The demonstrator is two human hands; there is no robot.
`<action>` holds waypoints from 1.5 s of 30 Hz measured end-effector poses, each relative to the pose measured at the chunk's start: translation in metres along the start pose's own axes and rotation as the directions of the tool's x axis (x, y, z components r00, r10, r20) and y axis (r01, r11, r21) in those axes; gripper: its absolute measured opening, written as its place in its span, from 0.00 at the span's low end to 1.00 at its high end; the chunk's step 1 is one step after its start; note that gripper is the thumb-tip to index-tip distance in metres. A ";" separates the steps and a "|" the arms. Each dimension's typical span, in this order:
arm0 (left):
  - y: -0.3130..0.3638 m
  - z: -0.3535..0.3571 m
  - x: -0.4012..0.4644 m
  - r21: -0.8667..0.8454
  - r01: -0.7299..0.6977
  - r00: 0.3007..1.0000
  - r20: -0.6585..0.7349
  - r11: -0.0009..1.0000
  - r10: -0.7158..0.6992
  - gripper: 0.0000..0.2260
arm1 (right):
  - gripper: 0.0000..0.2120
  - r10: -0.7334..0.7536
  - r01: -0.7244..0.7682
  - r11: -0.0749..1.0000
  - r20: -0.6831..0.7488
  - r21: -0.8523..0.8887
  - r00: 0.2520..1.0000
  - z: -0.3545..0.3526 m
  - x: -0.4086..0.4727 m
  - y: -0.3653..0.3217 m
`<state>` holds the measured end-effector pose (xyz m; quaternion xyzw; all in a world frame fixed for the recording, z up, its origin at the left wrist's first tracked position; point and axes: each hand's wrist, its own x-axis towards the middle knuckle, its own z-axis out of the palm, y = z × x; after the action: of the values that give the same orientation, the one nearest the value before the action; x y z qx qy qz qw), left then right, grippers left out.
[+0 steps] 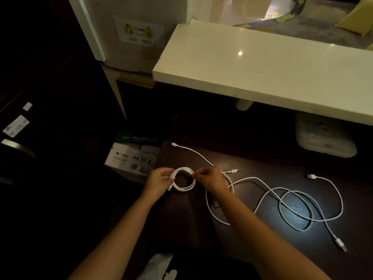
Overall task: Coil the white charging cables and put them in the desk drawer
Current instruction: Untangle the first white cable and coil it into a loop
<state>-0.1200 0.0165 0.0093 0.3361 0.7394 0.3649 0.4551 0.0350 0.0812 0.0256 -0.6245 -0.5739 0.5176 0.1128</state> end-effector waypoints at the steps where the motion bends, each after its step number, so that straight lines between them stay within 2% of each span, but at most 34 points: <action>1: -0.004 0.001 0.002 0.047 -0.030 1.000 -0.001 0.998 0.030 0.16 | 0.06 -0.019 0.018 0.999 -0.022 -0.045 1.000 0.004 0.000 0.001; 6: -0.013 0.005 0.007 0.246 -0.203 0.975 -0.038 0.948 0.219 0.15 | 0.05 -0.074 0.057 0.985 -0.106 -0.160 0.992 0.016 0.003 0.013; 9: -0.016 0.005 0.009 0.320 -0.244 0.961 -0.043 0.915 0.271 0.16 | 0.04 -0.130 0.103 0.972 -0.120 -0.210 0.984 0.018 0.005 0.017; 23: -0.015 0.006 0.011 0.357 -0.236 0.966 -0.013 0.904 0.258 0.13 | 0.06 -0.166 0.158 0.944 -0.005 -0.288 0.986 0.011 0.008 0.020; 45: -0.005 0.018 0.026 0.288 -0.166 0.985 -0.003 0.943 0.175 0.12 | 0.09 -0.269 0.215 0.897 -0.090 -0.387 0.959 -0.008 0.020 0.027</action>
<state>-0.1135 0.0394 -0.0120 0.4559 0.7591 0.2967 0.3576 0.0532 0.0929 -0.0013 -0.5930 -0.7256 0.3356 0.0961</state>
